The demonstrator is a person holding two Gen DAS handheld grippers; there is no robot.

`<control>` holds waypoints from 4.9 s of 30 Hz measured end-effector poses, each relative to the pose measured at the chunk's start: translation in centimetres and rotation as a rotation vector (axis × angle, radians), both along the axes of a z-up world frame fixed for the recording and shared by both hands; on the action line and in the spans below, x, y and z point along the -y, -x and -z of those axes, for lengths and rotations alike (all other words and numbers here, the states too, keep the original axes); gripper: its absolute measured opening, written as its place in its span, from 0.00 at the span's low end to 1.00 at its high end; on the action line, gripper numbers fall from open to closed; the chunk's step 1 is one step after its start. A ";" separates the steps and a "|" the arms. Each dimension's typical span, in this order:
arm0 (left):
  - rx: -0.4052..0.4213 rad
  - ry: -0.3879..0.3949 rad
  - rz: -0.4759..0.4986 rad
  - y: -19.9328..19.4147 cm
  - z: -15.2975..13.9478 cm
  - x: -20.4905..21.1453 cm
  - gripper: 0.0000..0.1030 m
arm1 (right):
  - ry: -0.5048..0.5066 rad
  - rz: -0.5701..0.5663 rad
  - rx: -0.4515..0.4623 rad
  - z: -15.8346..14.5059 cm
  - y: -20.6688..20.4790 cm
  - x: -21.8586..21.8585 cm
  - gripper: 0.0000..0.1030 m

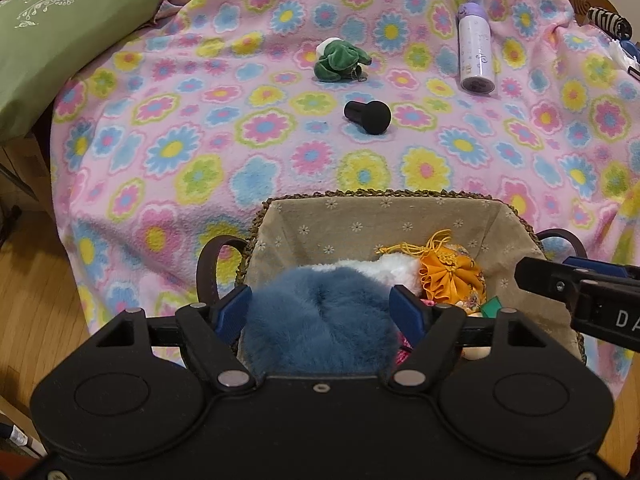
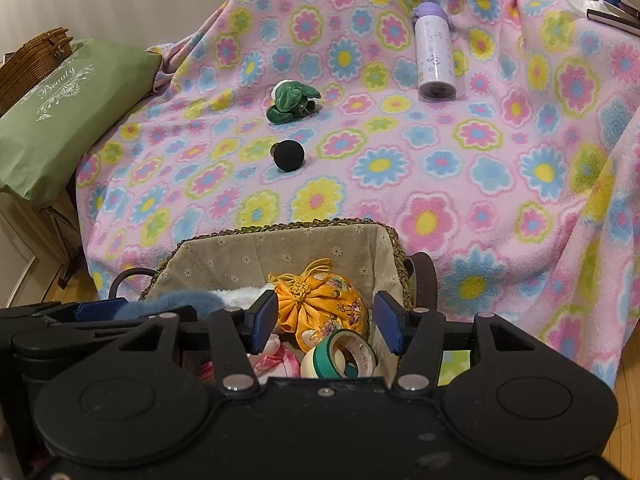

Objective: Organize soft objects
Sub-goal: 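Lower the pom-pom and tape roll into the basket and open both grippers, then move the left tool to the green plush toy while the right reaches the black round-headed stick, then close the right gripper on the black stick while the left grasps the green plush toy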

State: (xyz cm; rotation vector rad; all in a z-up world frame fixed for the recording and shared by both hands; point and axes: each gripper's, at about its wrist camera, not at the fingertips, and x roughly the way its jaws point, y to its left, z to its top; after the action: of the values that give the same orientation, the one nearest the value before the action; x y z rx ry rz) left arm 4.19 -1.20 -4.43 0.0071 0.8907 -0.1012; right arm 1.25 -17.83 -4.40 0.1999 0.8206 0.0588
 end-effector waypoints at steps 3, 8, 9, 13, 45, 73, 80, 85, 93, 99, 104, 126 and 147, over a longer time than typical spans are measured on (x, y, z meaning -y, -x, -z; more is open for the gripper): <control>0.000 -0.001 0.001 0.0 0.0 0.0 0.69 | 0.000 0.000 0.000 0.0 0.0 0.0 0.52; -0.002 -0.001 -0.002 0.1 0.1 0.0 0.69 | 0.000 0.000 -0.001 -0.1 0.0 0.0 0.53; -0.001 -0.001 -0.001 0.1 0.1 0.0 0.69 | 0.000 0.000 -0.001 -0.1 0.0 0.0 0.53; -0.002 -0.001 -0.001 0.0 0.1 0.0 0.69 | 0.000 0.000 -0.001 -0.1 0.0 0.0 0.53; 0.050 -0.042 -0.003 -3.2 -1.8 -0.8 0.70 | 0.058 -0.020 0.033 -1.5 -3.2 0.7 0.60; -0.007 -0.100 -0.032 -17.4 0.9 -2.1 0.71 | 0.190 -0.155 -0.076 1.1 -20.3 -2.0 0.64; -0.012 -0.104 -0.038 -20.0 1.2 -2.3 0.71 | 0.185 -0.213 -0.077 2.1 -23.5 -3.4 0.66; -0.013 -0.106 -0.040 -21.5 1.5 -2.4 0.71 | 0.171 -0.240 -0.090 3.2 -25.3 -4.3 0.67; -0.015 -0.104 -0.034 -23.1 1.8 -2.4 0.71 | 0.163 -0.280 -0.094 4.8 -26.9 -5.0 0.41; -0.005 -0.092 -0.021 -24.6 1.8 -1.9 0.71 | 0.149 -0.214 -0.047 4.1 -27.5 -3.1 0.35; 0.030 -0.084 0.006 -26.1 1.4 -0.7 0.71 | 0.169 -0.126 -0.018 4.1 -28.7 0.0 0.35; 0.148 -0.022 0.018 -35.3 1.3 5.1 0.87 | 0.170 -0.057 0.154 7.9 -30.9 4.6 0.46; 0.127 -0.016 0.093 -37.5 2.7 7.3 0.58 | 0.125 -0.044 0.166 7.7 -30.4 5.2 0.47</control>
State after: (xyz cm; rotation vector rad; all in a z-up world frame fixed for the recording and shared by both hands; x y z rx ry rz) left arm 41.74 -8.49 -7.18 0.0698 0.7644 -0.1788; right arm 31.65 -23.05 -12.10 0.0581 0.6602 0.0642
